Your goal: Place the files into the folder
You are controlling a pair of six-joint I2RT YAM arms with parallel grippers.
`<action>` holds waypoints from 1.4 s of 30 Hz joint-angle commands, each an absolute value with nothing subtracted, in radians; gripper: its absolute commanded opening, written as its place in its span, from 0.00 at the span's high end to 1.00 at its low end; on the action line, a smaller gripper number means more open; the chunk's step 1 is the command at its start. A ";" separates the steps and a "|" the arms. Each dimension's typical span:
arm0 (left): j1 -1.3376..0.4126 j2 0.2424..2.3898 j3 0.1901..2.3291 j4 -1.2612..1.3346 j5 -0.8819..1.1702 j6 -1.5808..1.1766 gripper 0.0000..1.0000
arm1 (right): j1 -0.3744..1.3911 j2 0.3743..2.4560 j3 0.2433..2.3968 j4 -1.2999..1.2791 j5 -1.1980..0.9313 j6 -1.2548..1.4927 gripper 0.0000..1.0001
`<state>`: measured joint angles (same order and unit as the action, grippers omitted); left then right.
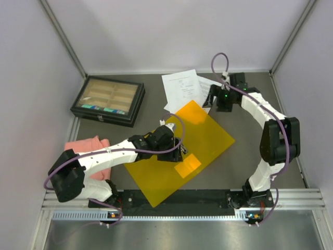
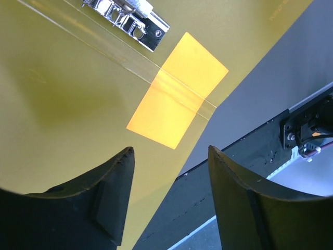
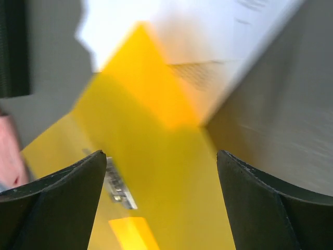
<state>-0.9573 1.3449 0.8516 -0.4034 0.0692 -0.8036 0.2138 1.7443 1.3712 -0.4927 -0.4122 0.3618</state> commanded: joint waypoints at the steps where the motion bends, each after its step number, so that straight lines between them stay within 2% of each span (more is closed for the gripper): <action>1: -0.956 1.354 0.880 -0.351 0.069 -0.778 0.36 | 0.141 1.770 1.330 -0.572 -0.321 0.276 0.14; 9: -0.948 1.332 0.874 -0.397 0.011 -0.788 0.33 | 0.146 1.726 1.146 -0.465 -0.409 0.314 0.15; 16: -0.939 1.313 0.871 -0.393 -0.035 -0.782 0.32 | 0.192 1.569 0.999 -0.397 -0.541 0.374 0.15; 20: -0.928 1.322 0.876 -0.390 -0.032 -0.781 0.31 | 0.193 1.511 1.014 -0.422 -0.581 0.388 0.15; 22: -0.925 1.321 0.890 -0.403 -0.037 -0.775 0.31 | 0.189 1.519 1.066 -0.446 -0.556 0.371 0.14; 23: -0.923 1.318 0.894 -0.406 -0.040 -0.773 0.31 | 0.187 1.529 1.092 -0.462 -0.455 0.367 0.14; 26: -0.922 1.298 0.896 -0.420 -0.052 -0.776 0.31 | 0.175 1.624 1.227 -0.492 -0.309 0.350 0.13; 29: -0.920 1.272 0.881 -0.431 -0.060 -0.782 0.31 | 0.173 1.765 1.394 -0.500 -0.252 0.345 0.13; 33: -0.920 1.235 0.876 -0.474 -0.078 -0.796 0.31 | 0.172 1.952 1.657 -0.509 -0.238 0.359 0.15; 36: -0.917 1.209 0.868 -0.509 -0.115 -0.801 0.31 | 0.172 2.077 1.777 -0.486 -0.248 0.373 0.17; 42: -0.897 1.164 0.880 -0.561 -0.187 -0.805 0.30 | 0.173 2.218 1.865 -0.407 -0.281 0.383 0.26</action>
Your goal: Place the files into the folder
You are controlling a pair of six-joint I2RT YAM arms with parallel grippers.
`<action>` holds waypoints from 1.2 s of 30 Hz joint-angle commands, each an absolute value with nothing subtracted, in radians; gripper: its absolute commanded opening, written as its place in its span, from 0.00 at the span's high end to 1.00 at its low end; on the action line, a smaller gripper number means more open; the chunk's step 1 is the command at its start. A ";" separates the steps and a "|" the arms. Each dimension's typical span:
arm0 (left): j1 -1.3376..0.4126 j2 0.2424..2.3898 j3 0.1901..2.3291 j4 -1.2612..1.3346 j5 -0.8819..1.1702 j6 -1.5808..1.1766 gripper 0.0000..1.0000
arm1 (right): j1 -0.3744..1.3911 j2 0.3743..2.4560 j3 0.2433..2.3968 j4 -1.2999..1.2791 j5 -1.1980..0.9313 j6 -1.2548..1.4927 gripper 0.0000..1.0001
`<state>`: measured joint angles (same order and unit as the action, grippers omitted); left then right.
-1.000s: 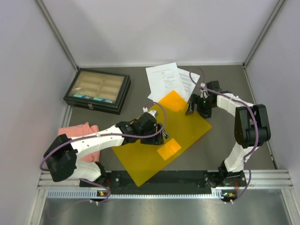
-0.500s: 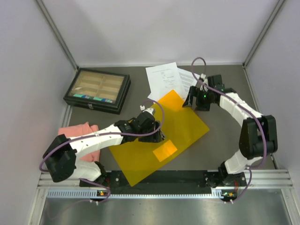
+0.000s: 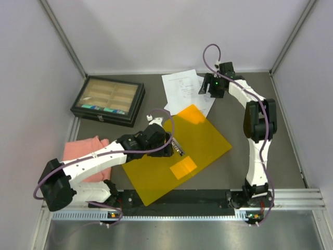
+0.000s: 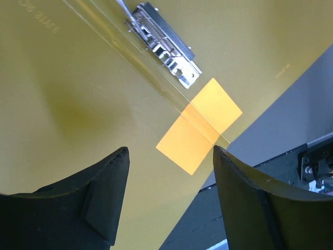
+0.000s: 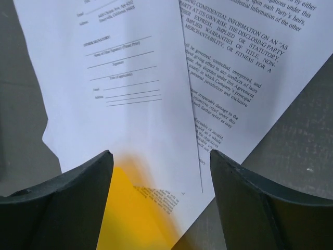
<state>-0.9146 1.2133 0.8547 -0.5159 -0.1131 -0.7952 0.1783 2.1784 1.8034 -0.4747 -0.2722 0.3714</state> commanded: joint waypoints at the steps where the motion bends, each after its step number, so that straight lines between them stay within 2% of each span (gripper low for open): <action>1: -0.890 1.161 0.884 -0.569 -0.202 -0.805 0.29 | 0.173 2.226 1.865 -0.393 -0.285 0.382 0.27; 5: -0.818 1.160 0.920 -0.574 -0.200 -0.804 0.28 | 0.173 2.267 1.879 -0.382 -0.275 0.362 0.28; 10: -0.537 1.276 0.966 -0.352 0.165 -0.788 0.30 | 0.173 2.281 1.871 -0.380 -0.291 0.356 0.28; 13: -0.482 1.451 1.112 -0.280 0.219 -0.790 0.39 | 0.173 2.283 1.858 -0.368 -0.308 0.370 0.28; 19: -0.451 1.872 1.551 -0.223 0.265 -0.788 0.69 | 0.169 2.287 1.859 -0.348 -0.317 0.382 0.28; 21: -0.440 2.013 1.636 -0.203 0.272 -0.792 0.79 | 0.166 2.290 1.864 -0.341 -0.325 0.390 0.28; 26: -0.414 2.210 1.826 -0.106 0.282 -0.805 0.84 | 0.164 2.318 1.896 -0.333 -0.341 0.397 0.28; 29: -0.407 2.339 1.975 -0.158 0.273 -0.813 0.85 | 0.164 2.339 1.911 -0.337 -0.350 0.403 0.28; 31: -0.403 2.436 2.079 -0.228 0.262 -0.813 0.89 | 0.166 2.344 1.911 -0.339 -0.351 0.410 0.28; 36: -0.390 2.534 2.091 -0.299 0.221 -0.851 0.96 | 0.175 2.361 1.890 -0.319 -0.356 0.408 0.28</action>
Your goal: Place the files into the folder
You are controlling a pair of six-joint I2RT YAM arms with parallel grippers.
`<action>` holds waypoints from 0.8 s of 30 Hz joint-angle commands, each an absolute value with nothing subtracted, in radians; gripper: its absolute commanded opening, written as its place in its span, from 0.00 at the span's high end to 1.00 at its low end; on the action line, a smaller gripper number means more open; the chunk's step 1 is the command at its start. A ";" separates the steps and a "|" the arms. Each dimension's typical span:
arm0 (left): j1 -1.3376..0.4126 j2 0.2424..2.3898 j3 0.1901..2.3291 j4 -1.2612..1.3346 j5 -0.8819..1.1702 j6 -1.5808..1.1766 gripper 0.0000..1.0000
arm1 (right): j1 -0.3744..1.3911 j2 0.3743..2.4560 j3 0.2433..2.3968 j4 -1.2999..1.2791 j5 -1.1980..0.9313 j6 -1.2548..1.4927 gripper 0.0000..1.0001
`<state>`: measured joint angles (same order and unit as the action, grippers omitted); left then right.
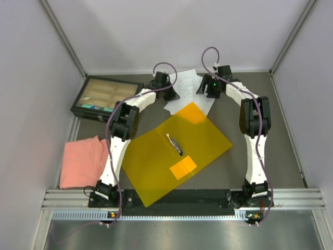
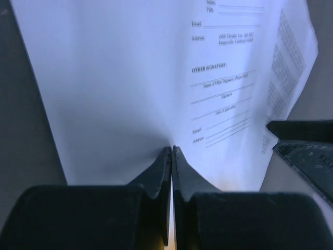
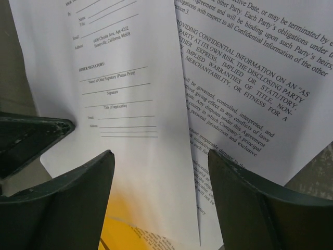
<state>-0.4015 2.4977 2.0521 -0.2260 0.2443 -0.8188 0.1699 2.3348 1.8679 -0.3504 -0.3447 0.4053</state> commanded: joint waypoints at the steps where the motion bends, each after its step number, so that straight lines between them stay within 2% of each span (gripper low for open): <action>1: -0.387 2.543 2.091 -0.329 0.219 -0.859 0.97 | 0.176 2.364 1.887 -0.318 -0.357 0.407 0.28; 9: -0.380 2.582 2.068 -0.370 0.253 -0.876 0.99 | 0.195 2.368 1.841 -0.230 -0.503 0.452 0.31; 18: -0.374 2.585 2.065 -0.362 0.282 -0.861 0.99 | 0.167 2.362 1.778 -0.008 -0.641 0.609 0.31; 24: -0.367 2.589 2.063 -0.361 0.298 -0.851 0.99 | 0.140 2.332 1.720 0.050 -0.591 0.663 0.31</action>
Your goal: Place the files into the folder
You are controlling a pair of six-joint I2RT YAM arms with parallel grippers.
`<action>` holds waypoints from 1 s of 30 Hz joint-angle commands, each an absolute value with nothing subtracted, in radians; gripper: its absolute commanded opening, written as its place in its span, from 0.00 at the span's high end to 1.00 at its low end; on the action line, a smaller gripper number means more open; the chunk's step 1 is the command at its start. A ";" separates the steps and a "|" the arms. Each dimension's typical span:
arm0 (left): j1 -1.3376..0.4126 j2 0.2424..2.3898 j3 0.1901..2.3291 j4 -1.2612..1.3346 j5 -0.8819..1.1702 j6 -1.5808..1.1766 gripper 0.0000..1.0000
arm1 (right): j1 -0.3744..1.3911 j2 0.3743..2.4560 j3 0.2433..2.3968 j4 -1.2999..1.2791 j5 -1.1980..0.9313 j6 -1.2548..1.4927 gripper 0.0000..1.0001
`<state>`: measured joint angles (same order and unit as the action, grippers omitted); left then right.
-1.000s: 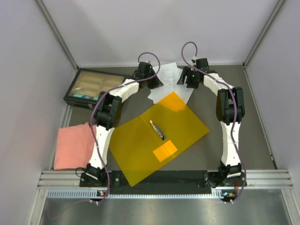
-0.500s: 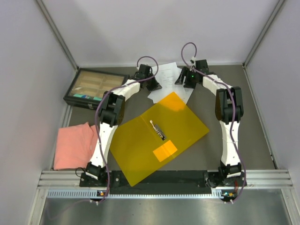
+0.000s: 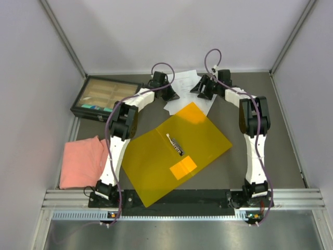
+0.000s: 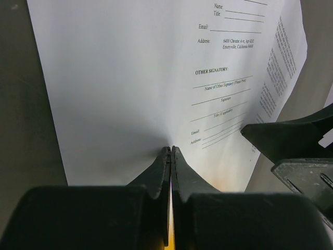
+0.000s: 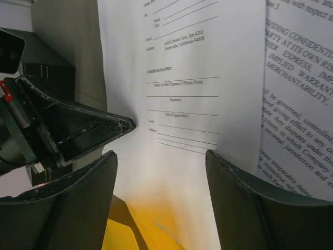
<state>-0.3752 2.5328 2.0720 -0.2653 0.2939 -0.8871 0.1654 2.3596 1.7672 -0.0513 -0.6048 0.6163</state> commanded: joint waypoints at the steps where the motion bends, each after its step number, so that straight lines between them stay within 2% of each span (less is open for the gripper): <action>1: -0.365 2.588 2.063 -0.359 0.302 -0.851 0.99 | 0.140 2.321 1.694 0.051 -0.575 0.631 0.30; 10: -0.364 2.600 2.065 -0.354 0.321 -0.856 0.99 | 0.141 2.327 1.830 -0.218 -0.381 0.352 0.25; 13: -0.364 2.600 2.063 -0.356 0.322 -0.856 0.98 | 0.146 2.384 1.931 -0.299 -0.348 0.318 0.24; 18: -0.365 2.600 2.063 -0.357 0.327 -0.857 0.99 | 0.209 2.401 1.982 -0.417 -0.226 0.282 0.23; 30: -0.364 2.596 2.048 -0.356 0.336 -0.870 0.99 | 0.264 2.411 1.905 -0.437 -0.294 0.310 0.24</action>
<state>-0.3653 2.5443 2.0739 -0.2539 0.3538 -0.8902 0.2436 2.3798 1.9450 -0.3691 -0.2573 0.2974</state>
